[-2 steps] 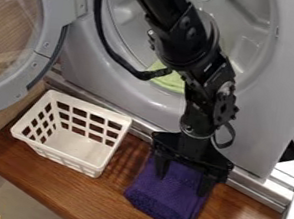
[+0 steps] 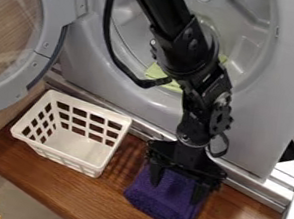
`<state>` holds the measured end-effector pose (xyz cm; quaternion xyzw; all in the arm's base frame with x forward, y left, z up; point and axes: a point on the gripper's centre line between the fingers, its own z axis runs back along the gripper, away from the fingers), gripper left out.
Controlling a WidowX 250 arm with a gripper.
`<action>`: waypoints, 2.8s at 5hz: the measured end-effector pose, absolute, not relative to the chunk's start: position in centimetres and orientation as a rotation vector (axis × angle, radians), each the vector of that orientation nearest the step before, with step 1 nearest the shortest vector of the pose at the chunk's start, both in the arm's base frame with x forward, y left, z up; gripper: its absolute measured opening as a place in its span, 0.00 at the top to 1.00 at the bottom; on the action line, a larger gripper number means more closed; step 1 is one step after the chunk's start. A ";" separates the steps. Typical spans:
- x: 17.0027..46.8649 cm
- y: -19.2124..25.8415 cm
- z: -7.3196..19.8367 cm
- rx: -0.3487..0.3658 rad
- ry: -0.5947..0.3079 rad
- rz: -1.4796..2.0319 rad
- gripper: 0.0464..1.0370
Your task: Moved the object to the right side
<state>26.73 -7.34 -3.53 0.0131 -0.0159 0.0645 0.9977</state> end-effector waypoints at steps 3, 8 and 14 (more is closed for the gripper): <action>27.0 -5.8 -6.7 0.052 -0.013 0.181 0.04; 27.7 -11.8 -7.0 -0.025 -0.061 0.002 0.04; 27.6 -14.2 -5.3 -0.044 -0.078 -0.102 0.04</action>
